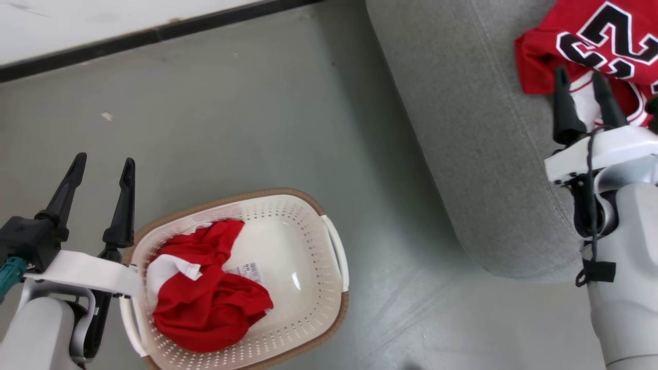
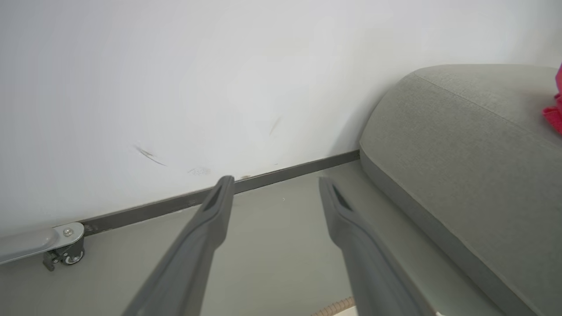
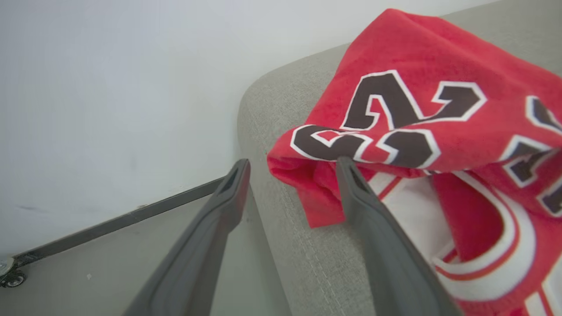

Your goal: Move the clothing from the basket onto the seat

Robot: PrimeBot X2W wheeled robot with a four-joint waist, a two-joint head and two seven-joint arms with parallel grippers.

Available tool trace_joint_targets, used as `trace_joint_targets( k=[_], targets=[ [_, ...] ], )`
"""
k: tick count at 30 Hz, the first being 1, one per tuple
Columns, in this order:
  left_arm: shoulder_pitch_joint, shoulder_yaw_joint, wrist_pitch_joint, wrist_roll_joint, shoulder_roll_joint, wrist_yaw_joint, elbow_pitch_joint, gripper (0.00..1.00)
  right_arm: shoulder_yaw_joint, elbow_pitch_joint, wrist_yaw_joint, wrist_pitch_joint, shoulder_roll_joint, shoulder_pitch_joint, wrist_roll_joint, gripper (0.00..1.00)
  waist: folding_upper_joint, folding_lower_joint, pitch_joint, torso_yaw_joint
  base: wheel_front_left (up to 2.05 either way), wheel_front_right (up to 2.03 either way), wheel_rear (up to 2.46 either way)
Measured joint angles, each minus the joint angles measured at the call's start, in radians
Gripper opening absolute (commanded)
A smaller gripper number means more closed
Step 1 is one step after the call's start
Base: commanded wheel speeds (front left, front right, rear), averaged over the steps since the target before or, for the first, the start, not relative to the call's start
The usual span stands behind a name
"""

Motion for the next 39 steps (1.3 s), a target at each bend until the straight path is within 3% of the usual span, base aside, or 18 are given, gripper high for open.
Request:
trace_joint_targets(
  k=[14,23,39],
  targets=[
    [0.004,0.042,-0.026,-0.067,-0.065,0.009,0.039,1.00,0.189,-0.052,0.000,-0.020,-0.007,0.026,0.003,1.00,0.0000,0.0000,-0.085,0.107,0.00,0.00,0.00],
    [0.023,0.049,-0.030,-0.093,-0.095,0.002,0.075,1.00,0.269,-0.080,0.000,-0.036,-0.059,0.051,0.028,1.00,0.0000,0.0000,-0.142,0.172,0.00,0.00,0.00],
    [0.047,0.034,-0.034,-0.103,-0.116,-0.037,0.144,1.00,0.291,-0.112,0.000,-0.051,-0.123,0.145,0.057,1.00,0.0000,0.0000,-0.246,0.253,0.00,0.00,0.00]
  ],
)
